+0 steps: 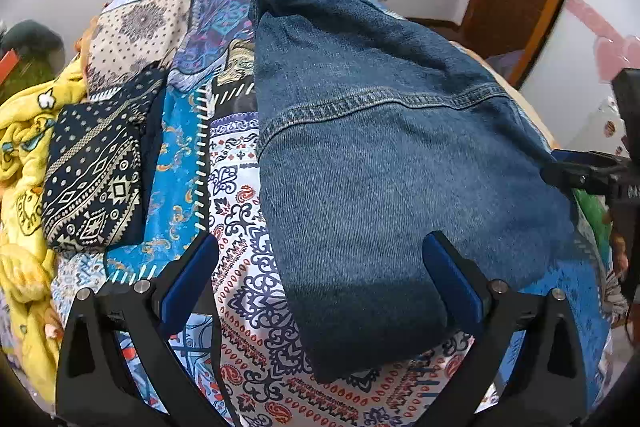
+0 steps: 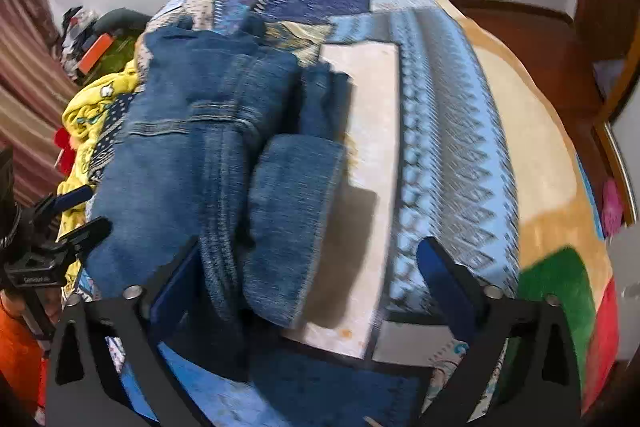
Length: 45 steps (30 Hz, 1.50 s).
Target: Fold large clothes
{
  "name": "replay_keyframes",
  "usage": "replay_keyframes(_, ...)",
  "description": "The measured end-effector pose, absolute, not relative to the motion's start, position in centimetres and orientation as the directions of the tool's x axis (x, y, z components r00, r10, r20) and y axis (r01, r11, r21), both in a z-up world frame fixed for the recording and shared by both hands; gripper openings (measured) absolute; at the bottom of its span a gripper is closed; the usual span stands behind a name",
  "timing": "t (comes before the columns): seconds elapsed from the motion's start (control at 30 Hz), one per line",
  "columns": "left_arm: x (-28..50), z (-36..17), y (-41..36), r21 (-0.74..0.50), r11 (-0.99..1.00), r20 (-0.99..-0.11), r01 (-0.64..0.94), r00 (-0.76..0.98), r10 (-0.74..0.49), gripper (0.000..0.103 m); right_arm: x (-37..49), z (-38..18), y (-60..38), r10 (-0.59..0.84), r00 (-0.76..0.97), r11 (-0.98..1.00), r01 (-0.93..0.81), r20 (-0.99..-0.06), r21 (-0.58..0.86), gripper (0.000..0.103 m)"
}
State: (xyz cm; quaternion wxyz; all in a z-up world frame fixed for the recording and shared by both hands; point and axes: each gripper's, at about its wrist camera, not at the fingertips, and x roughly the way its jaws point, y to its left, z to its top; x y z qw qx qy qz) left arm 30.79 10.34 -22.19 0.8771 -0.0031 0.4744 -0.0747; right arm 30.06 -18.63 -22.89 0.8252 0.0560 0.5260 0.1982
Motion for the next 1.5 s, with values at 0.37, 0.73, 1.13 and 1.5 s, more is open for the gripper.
replay_keyframes(0.37,35.3,-16.9,10.6,0.014,0.991,-0.771,0.135,0.633,-0.076,0.102,32.2,-18.4,-16.5,0.400,0.421,0.898,-0.358,-0.814,0.257,0.103)
replay_keyframes(0.73,46.6,-20.6,10.9,-0.019,0.997,-0.828,0.071,0.558,-0.056,0.102,38.4,-20.8,-14.5,0.446,0.358,0.877,-0.357,-0.820,0.321,0.103)
replay_keyframes(1.13,48.8,-19.4,13.0,-0.013,1.000,-0.796,-0.003,0.605,-0.008,0.102,39.7,-22.3,-17.7,0.415,0.383,0.903,-0.284,-0.825,0.322,0.103)
replay_keyframes(1.5,41.0,-16.1,14.6,-0.143,0.989,-0.802,0.048,0.580,-0.144,0.102,35.2,-18.0,-18.3,0.567,0.380,0.820,-0.338,-0.731,0.461,0.103)
